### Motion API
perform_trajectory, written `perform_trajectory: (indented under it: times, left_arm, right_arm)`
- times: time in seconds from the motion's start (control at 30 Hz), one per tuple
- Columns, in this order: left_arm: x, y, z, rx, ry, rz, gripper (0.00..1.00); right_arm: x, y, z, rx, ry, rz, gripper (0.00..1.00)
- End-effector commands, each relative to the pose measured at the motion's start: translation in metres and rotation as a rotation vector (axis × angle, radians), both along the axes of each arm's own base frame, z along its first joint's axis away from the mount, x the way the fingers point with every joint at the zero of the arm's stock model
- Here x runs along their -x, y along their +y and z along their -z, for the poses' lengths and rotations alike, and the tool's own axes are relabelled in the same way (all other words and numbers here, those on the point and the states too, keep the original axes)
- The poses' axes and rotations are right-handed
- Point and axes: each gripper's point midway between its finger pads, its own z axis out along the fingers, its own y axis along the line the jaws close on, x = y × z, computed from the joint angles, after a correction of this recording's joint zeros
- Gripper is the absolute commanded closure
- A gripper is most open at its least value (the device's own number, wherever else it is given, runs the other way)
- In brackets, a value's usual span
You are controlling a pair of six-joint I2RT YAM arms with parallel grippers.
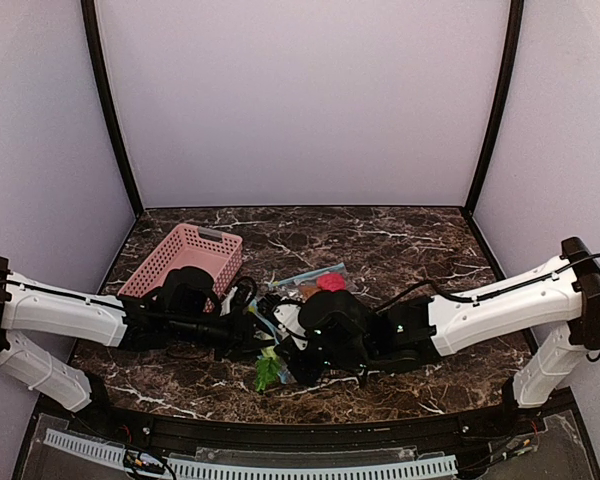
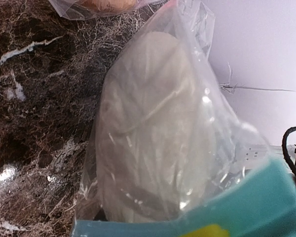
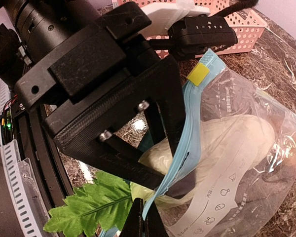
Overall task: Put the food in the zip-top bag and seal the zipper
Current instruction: Place the fake vegetable in the zipper food storage bag.
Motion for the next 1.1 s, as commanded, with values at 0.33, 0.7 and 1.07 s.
perform_trajectory:
  times: [0.33,0.7,1.07]
  left_arm:
    - [-0.038,-0.004,-0.027,0.085,-0.104,-0.163,0.75]
    - [-0.040,0.003,-0.029,0.024,-0.209,-0.143,0.55]
    - [-0.011,0.010,-0.048,-0.063,-0.229,0.043,0.28]
  right_arm:
    - [0.007,0.017,-0.015,-0.187,0.271,0.094,1.00]
    - [-0.023,0.001,-0.018,-0.280,0.447,0.284,1.00]
    - [-0.037,-0.011,-0.003,-0.264,0.507,0.393,1.00]
